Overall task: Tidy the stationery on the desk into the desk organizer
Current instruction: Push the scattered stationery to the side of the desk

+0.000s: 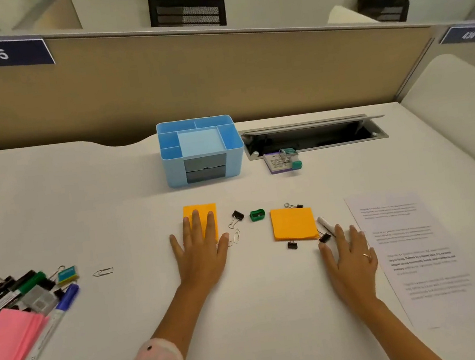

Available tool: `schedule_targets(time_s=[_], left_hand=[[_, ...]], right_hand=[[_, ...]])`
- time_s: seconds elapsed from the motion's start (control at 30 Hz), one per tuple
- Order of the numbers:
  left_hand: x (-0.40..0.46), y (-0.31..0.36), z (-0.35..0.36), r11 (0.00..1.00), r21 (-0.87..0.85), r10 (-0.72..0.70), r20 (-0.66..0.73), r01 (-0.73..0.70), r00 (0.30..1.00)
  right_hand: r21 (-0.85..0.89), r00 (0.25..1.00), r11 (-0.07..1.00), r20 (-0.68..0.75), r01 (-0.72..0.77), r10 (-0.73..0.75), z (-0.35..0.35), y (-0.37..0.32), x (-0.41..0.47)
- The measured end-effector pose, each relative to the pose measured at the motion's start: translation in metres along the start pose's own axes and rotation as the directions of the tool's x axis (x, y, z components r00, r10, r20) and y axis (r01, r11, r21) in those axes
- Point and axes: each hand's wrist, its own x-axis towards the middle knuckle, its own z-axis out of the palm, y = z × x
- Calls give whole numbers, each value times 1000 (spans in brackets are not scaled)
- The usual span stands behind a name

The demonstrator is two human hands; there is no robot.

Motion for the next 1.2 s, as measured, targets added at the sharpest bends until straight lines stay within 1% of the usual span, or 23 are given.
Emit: schedule_targets(time_s=[0.1, 0.2, 0.33, 0.43, 0.67, 0.77, 0.83, 0.9, 0.97, 1.03, 1.1, 1.13, 1.2], left_hand=[[12, 9, 5, 997, 59, 40, 9, -40, 999], [18, 9, 10, 982, 146, 116, 59, -123, 992], [17, 8, 10, 978, 109, 172, 44, -176, 984], [15, 7, 10, 974, 90, 205, 30, -207, 978], [9, 1, 10, 974, 83, 204, 62, -209, 977], [-2, -2, 0, 975, 29, 218, 25, -219, 976], [-11, -9, -4, 966, 56, 254, 4, -254, 967], [-16, -20, -5, 962, 84, 254, 61, -258, 965], [-18, -33, -5, 969, 65, 231, 118, -239, 966], [-21, -49, -13, 972, 34, 225, 123, -231, 967], [-31, -74, -30, 978, 15, 206, 71, -207, 976], [-37, -89, -42, 985, 1, 173, 26, -173, 985], [-53, -131, -69, 997, -42, 57, -78, -61, 995]], right_hand=[[8, 997, 998, 29, 70, -70, 6, -3, 20], [27, 994, 994, 31, 105, -106, 12, -18, 43], [50, 988, 988, 49, 143, -146, 22, -45, 63], [35, 970, 973, 75, 230, -232, 30, -60, 67], [36, 914, 921, 116, 387, -389, 40, -88, 58], [21, 913, 920, 117, 391, -390, 43, -106, 41], [26, 924, 931, 119, 363, -363, 46, -123, 25], [45, 942, 949, 116, 312, -316, 49, -141, 8], [57, 957, 962, 110, 265, -270, 52, -158, -7], [55, 964, 970, 113, 238, -242, 55, -174, -20], [58, 966, 973, 119, 224, -229, 58, -190, -33], [66, 966, 973, 121, 221, -227, 59, -197, -40], [70, 962, 969, 125, 236, -243, 63, -216, -54]])
